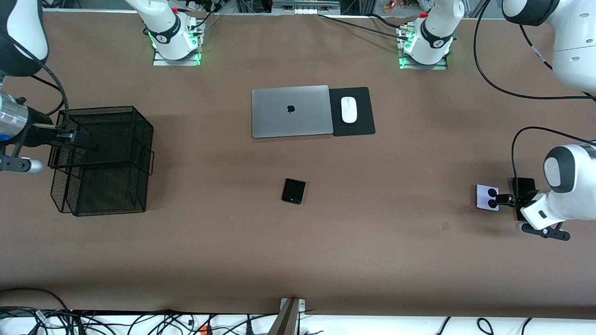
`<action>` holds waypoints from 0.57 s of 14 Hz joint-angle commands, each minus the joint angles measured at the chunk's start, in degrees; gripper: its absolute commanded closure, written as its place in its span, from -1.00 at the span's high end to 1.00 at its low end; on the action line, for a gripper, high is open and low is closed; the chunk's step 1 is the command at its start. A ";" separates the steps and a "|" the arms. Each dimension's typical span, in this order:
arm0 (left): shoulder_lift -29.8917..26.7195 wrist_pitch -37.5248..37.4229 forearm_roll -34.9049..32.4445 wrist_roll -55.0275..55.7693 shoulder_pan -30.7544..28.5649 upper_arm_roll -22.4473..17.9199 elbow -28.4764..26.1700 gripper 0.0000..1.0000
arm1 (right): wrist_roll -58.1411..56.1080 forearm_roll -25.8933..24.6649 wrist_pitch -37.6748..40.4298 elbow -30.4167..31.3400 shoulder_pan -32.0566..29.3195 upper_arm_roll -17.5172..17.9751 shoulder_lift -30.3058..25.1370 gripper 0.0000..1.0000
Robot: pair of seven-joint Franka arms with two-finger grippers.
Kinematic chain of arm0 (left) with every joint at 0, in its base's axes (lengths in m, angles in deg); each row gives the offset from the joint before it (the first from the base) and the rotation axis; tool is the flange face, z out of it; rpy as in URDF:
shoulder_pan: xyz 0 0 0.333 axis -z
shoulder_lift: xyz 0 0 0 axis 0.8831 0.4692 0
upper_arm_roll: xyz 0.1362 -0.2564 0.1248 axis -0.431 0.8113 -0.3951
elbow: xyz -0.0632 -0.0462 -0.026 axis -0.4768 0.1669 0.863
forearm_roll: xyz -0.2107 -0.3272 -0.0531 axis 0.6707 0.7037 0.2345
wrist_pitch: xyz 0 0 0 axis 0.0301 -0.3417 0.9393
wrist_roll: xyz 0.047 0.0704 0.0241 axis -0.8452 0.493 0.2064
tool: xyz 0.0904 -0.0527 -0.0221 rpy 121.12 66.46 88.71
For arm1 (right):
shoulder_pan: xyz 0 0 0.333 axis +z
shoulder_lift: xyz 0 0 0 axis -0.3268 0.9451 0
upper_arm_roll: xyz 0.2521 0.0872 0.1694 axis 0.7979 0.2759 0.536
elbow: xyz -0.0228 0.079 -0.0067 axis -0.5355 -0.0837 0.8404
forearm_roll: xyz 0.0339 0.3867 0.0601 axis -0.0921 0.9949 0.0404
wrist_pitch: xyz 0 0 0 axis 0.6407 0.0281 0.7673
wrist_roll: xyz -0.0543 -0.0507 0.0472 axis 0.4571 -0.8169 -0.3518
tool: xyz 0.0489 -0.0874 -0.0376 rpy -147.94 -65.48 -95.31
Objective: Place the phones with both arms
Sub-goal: 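Move the left gripper back over the white two-lens phone, then grasp the white phone with the left gripper while the right gripper reaches the flip phone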
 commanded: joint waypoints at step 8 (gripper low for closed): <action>-3.62 11.38 0.29 4.03 -0.11 0.44 -13.02 1.00 | 31.49 -1.27 -15.57 -0.98 19.40 0.15 10.41 1.00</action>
